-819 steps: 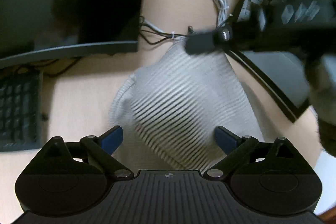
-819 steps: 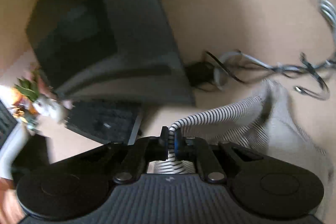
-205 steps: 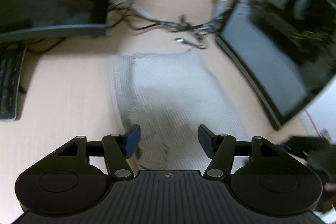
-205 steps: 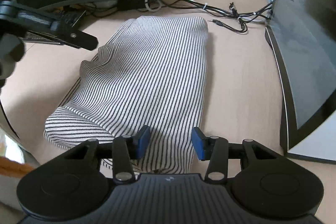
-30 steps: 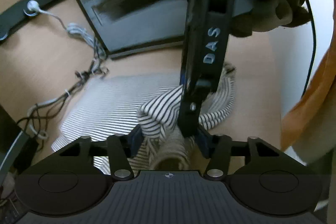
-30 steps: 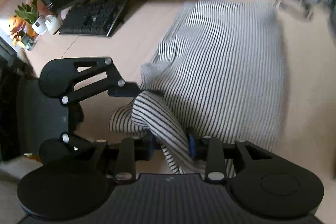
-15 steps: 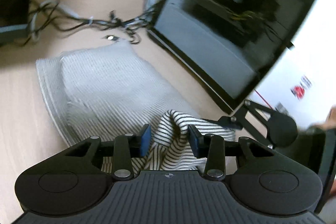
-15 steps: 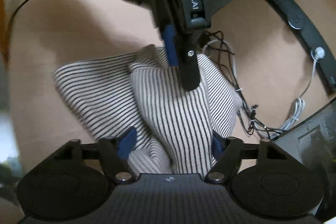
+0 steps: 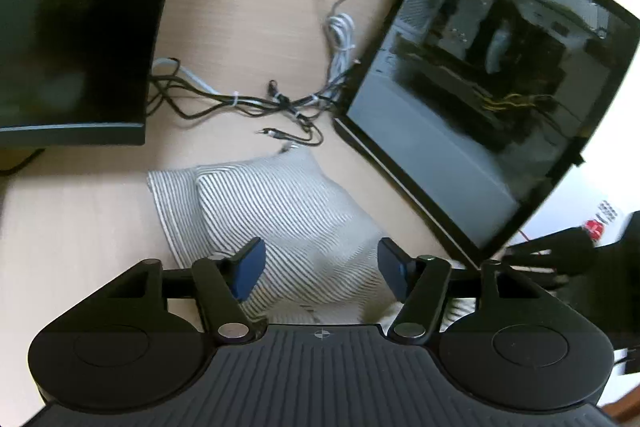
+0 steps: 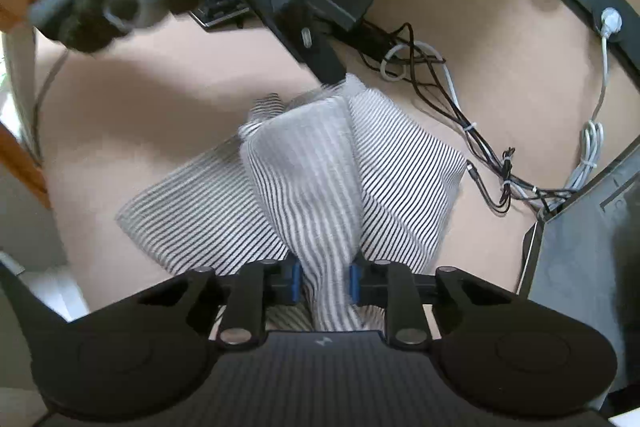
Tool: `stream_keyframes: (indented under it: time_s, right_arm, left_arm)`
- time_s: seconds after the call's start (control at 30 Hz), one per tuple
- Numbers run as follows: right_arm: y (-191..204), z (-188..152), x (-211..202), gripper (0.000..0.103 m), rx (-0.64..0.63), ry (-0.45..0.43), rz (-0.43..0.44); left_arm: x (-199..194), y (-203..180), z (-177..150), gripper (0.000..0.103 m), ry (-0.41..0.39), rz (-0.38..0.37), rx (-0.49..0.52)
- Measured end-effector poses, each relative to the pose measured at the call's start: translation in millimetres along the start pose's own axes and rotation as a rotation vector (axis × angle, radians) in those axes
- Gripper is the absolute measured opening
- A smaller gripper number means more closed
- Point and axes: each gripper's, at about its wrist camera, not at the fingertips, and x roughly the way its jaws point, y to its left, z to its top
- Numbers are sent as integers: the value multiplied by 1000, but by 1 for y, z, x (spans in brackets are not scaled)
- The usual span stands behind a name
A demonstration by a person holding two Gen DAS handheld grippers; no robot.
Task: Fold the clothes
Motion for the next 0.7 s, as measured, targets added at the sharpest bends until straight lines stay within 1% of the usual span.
stream_keyframes:
  time_s: [0.1,0.23,0.27,0.33,0.37,0.4,0.43,0.47,0.5,0.53,0.6,0.67,0.7]
  right_arm:
    - [8,12,-29,15,-59,15,20]
    - [6,30,-72,14,-156,50,68]
    - [4,36,-77,13,-179,51,72]
    - [-4,51,-81,13,-224,44,68]
    - [-10,57,-73,13,-214,42,61]
    - [-18,63,-60,13,-183,41,51]
    - [-26,69,-48,14,-153,40,40]
    - [-30,70,-39,14,-123,39,52]
    - [-32,68,-33,14,-92,39,77]
    - [-30,65,-32,14,-73,41,117]
    - [-19,54,-38,16,-56,56,230]
    - [-4,40,-45,22,-73,98,337]
    - [3,33,-47,23,-84,118,368]
  left_arm:
    - [14,-1,-10,57,54,2,7]
    - [33,-2,-25,55,128,5,17]
    - [35,-2,-28,55,138,-5,15]
    - [38,-2,-34,55,155,-20,7]
    - [40,-3,-37,55,162,-23,3]
    - [40,-1,-39,55,156,-7,-13]
    - [38,4,-39,55,143,12,-43]
    - [35,9,-39,55,128,31,-74]
    - [29,15,-41,55,110,52,-113]
    - [22,19,-41,58,98,59,-143]
    - [7,27,-43,62,73,69,-198]
    - [-2,27,-45,71,65,95,-235]
    - [-4,26,-46,77,65,104,-245]
